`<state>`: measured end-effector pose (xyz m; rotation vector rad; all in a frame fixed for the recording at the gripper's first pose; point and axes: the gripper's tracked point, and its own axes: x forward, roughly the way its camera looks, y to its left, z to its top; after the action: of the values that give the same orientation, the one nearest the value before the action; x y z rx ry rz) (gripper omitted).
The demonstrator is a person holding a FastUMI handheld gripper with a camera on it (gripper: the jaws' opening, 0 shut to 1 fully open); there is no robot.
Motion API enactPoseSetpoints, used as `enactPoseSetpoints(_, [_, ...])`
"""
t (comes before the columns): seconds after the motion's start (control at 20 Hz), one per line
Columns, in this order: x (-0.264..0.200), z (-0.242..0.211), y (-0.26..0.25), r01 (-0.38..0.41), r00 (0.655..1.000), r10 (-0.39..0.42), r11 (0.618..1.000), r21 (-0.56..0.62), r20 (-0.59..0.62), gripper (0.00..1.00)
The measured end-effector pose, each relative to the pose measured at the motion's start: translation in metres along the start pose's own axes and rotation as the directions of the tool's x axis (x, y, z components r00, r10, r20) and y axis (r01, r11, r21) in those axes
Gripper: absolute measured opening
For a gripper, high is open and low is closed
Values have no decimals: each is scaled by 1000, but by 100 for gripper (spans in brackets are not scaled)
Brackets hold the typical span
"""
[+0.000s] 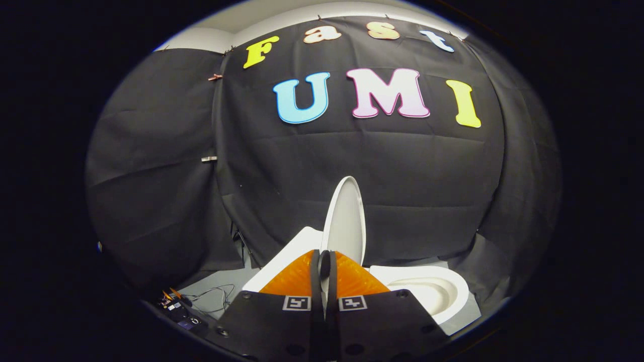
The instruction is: Open the toilet lid.
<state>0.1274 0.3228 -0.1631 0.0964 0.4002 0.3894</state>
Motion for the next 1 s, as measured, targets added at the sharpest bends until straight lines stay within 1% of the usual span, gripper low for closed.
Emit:
enactPoseSetpoints(0.3, [12, -7, 30, -39, 999, 39, 999, -27, -12, 6])
enactPoseSetpoints(0.45, [14, -8, 35, -38, 999, 38, 999, -27, -8, 6])
enactPoseSetpoints(0.5, [15, -7, 42, -55, 998, 54, 998, -22, -8, 6])
enactPoseSetpoints(0.55, [17, -10, 47, -94, 996, 94, 996, -10, -6, 12])
enactPoseSetpoints(0.6, [15, -12, 51, -112, 994, 112, 994, 2, -16, 23])
enactPoseSetpoints(0.65, [16, -10, 46, -106, 994, 106, 994, 12, -15, 28])
enactPoseSetpoints(0.7, [12, -6, 41, -98, 995, 98, 995, 19, -8, 40])
enactPoseSetpoints(0.75, [8, 0, 39, -96, 995, 96, 995, 21, 7, 47])
enactPoseSetpoints(0.95, [-12, 27, 28, -81, 994, 81, 997, -4, 70, 99])
enactPoseSetpoints(1.0, [-20, 36, 24, -77, 993, 78, 997, -5, 90, 100])
